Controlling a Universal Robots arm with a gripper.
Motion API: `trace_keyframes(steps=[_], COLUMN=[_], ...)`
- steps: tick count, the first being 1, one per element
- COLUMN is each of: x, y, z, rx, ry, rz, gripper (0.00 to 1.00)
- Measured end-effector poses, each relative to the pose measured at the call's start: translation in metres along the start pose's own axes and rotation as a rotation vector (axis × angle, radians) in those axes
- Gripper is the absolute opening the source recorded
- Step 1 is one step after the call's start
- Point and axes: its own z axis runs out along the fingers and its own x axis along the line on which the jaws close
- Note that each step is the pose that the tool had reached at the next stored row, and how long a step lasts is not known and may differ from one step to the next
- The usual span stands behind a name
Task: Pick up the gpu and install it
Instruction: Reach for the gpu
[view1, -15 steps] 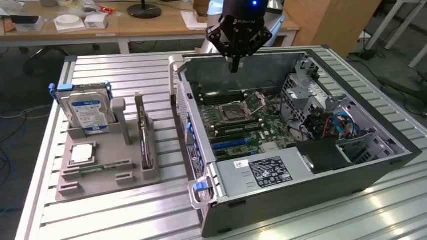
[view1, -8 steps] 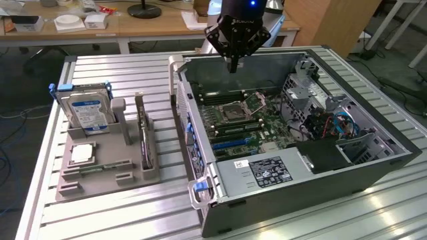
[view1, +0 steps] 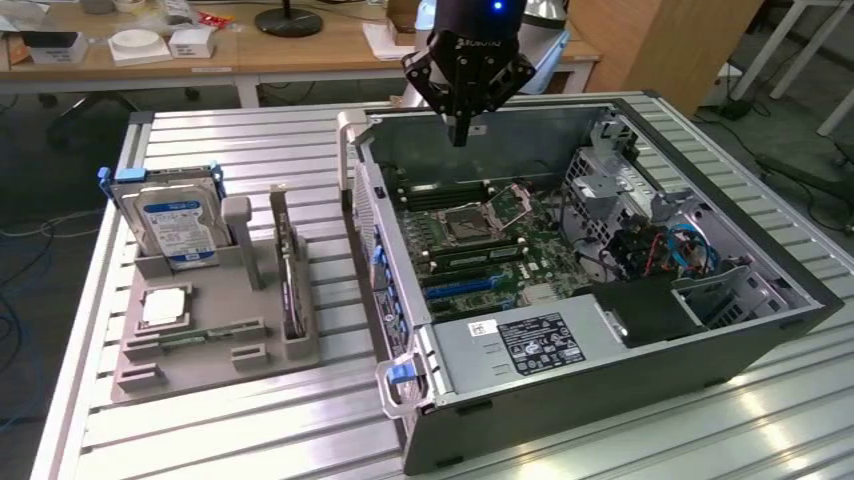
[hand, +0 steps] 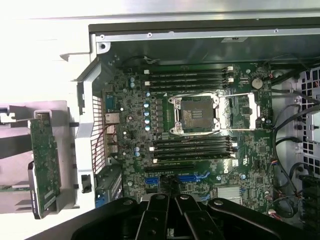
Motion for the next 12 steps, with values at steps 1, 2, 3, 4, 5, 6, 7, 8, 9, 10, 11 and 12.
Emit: trace_keyframes(steps=[1, 2, 3, 4, 5, 6, 7, 8, 9, 10, 11, 12], x=[0.001, 0.002, 0.003, 0.004, 0.005, 0.006, 0.007, 0.009, 0.010, 0.011, 0.012, 0.013], y=[-0.0001, -0.0002, -0.0002, -0.0003, -0.0004, -0.0005, -0.0006, -0.0007, -0.0007, -0.0008, -0.0009, -0.0010], z=[0.0000, 0.0000, -0.0001, -0.0001, -0.0001, -0.0001, -0.0002, -0.0002, -0.0002, -0.0002, -0.0002, -0.0003], rx=[0.0000, 0.0000, 0.0000, 0.0000, 0.0000, 0.0000, 0.0000, 0.0000, 0.0000, -0.0001, -0.0001, -0.0001], ry=[0.0000, 0.0000, 0.0000, -0.0001, 0.0000, -0.0001, 0.0000, 0.0000, -0.0001, 0.0000, -0.0001, -0.0001], rz=[0.000, 0.000, 0.000, 0.000, 0.000, 0.000, 0.000, 0.000, 0.000, 0.000, 0.000, 0.000], gripper=[0.10, 0.10, 0.10, 0.10, 0.10, 0.10, 0.10, 0.10, 0.10, 0.10, 0.10, 0.10])
